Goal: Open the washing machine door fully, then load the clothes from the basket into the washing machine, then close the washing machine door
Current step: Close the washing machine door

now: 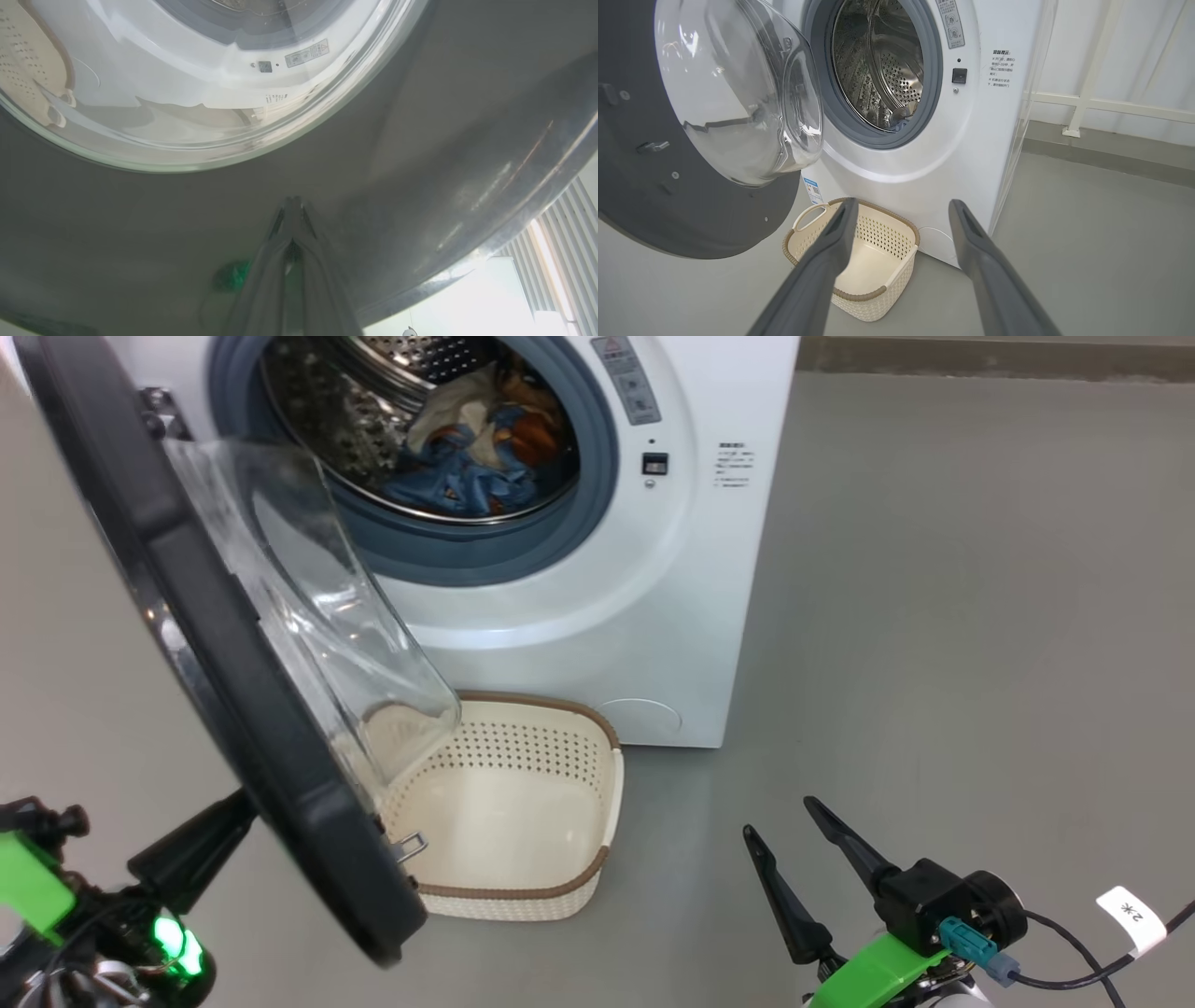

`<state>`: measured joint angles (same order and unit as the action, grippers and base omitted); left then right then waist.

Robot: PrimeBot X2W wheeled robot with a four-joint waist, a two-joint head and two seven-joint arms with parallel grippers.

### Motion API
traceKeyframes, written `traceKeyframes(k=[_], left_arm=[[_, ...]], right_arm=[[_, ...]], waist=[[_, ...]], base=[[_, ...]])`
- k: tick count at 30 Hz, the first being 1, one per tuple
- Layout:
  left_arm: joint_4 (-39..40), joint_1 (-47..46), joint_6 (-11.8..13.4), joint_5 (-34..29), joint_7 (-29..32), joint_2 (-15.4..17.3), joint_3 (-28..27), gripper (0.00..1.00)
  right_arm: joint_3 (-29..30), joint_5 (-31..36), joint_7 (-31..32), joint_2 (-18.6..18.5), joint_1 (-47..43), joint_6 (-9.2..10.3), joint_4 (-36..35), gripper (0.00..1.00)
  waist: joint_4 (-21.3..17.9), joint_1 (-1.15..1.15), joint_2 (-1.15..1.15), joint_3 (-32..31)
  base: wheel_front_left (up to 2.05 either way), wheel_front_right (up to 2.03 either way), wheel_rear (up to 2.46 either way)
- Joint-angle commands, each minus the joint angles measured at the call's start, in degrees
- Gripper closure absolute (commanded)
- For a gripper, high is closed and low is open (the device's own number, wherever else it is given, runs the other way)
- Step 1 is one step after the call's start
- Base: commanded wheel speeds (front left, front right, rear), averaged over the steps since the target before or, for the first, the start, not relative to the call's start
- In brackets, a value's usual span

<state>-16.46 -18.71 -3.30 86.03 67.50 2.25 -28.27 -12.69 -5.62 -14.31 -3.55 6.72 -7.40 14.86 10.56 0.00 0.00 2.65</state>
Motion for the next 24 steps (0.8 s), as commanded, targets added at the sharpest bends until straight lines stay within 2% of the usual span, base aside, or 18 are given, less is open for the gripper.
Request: traceKeyframes(k=[1, 11, 24], left_arm=[[1.15, -0.74, -0.49, 1.07, -0.15, 0.91, -0.13, 1.00], [-2.32, -0.78, -2.29, 5.51, -7.26, 0.65, 6.55, 1.00], [-6.04, -3.53, -4.13, 11.14, -21.41, 0.64, 17.37, 1.00]], right_arm=[[-1.15, -0.18, -0.69, 0.57, 0.90, -0.09, -1.44, 0.00], [-0.54, 0.19, -0.69, 0.60, 1.06, -0.09, -1.67, 0.00], [2.20, 0.92, -0.69, 0.64, 0.38, -0.09, -2.11, 0.00]], waist=[[-1.16, 0.00, 0.00, 0.19], [-5.36, 0.00, 0.00, 0.55], [-9.67, 0.00, 0.00, 1.43]], base=[[0.00, 0.00, 0.00], [0.00, 0.00, 0.00], [0.00, 0.00, 0.00]])
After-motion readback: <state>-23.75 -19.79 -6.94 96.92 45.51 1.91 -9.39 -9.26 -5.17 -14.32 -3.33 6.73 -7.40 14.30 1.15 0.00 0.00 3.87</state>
